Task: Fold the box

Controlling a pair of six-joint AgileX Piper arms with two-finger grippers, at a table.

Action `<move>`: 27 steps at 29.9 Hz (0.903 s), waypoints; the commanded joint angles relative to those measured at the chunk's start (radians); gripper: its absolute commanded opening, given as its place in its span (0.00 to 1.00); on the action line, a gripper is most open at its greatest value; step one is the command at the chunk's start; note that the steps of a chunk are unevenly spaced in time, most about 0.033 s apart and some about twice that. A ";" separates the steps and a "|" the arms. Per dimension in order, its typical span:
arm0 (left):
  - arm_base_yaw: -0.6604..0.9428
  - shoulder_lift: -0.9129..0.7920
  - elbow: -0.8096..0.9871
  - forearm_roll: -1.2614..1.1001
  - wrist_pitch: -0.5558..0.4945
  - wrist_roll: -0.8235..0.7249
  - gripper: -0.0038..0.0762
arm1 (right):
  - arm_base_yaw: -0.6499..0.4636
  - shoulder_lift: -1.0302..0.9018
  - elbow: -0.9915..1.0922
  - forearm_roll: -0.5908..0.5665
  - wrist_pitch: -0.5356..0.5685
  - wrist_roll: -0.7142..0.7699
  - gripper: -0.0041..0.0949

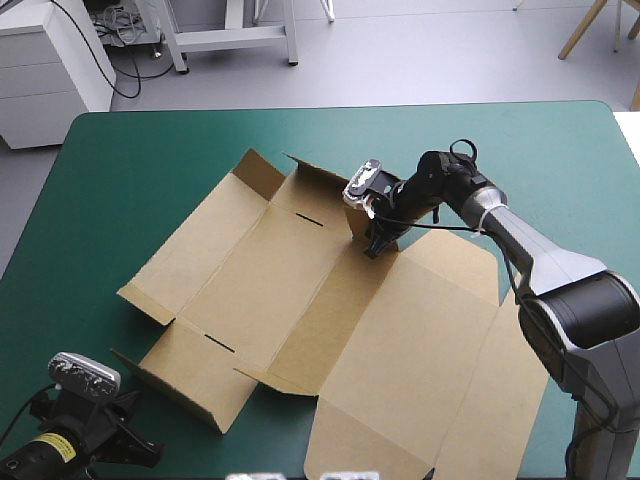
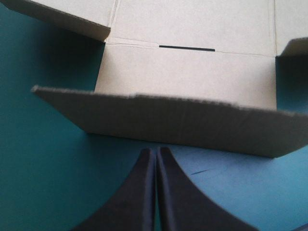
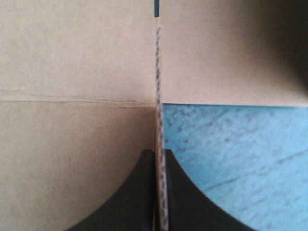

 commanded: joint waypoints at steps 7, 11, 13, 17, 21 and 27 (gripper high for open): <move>0.000 0.014 -0.021 -0.001 -0.049 -0.001 0.04 | -0.002 -0.054 -0.031 0.067 0.030 -0.448 0.02; 0.000 0.014 -0.021 0.001 -0.049 -0.001 0.04 | 0.026 -0.054 -0.033 0.057 0.129 -0.502 0.02; 0.000 0.014 -0.021 0.001 -0.049 -0.001 0.04 | 0.048 -0.054 -0.033 0.050 0.155 -0.518 0.02; 0.000 0.014 -0.021 0.001 -0.049 -0.001 0.04 | 0.094 -0.054 -0.035 0.046 0.149 -0.528 0.02; 0.000 0.014 -0.021 0.001 -0.049 -0.001 0.04 | 0.134 -0.054 -0.059 -0.013 0.086 -0.550 0.02; 0.000 0.014 -0.021 0.001 -0.049 -0.001 0.04 | 0.155 -0.049 -0.138 -0.004 -0.016 -0.552 0.02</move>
